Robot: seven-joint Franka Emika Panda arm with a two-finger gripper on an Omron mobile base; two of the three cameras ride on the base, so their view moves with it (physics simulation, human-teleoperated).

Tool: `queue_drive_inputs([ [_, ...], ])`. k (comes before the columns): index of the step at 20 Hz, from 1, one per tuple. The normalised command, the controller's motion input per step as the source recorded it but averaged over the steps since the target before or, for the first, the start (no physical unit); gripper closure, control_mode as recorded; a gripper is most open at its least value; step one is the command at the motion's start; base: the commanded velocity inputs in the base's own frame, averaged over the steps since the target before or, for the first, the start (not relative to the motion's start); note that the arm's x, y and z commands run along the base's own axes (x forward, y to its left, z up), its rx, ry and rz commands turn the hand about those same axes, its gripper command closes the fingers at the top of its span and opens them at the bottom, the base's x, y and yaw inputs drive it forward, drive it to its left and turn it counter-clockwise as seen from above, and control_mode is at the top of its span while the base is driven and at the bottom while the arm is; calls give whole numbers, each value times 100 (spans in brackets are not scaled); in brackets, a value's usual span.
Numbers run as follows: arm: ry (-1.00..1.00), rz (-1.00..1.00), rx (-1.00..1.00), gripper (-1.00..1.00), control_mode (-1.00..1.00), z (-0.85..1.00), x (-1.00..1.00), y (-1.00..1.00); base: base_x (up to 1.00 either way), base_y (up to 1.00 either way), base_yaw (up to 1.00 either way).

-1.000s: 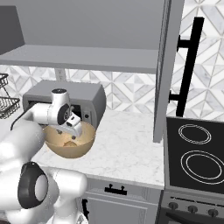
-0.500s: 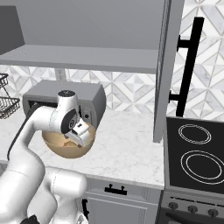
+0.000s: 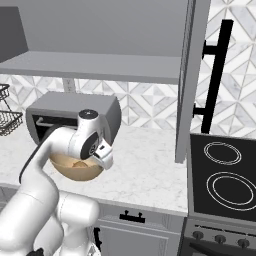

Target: Open the cabinet, pick up the bread from the cabinet and place it in the basket. Then move the basket to the dining counter.

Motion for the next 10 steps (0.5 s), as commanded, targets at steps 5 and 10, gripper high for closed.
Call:
queue_drive_inputs([
  [5, 2, 0, 2, -100, -100, -8, 36, 0, 0, 0, 0],
  [10, 0, 0, 0, -100, -100, -36, 12, 0, 0, 0, 0],
])
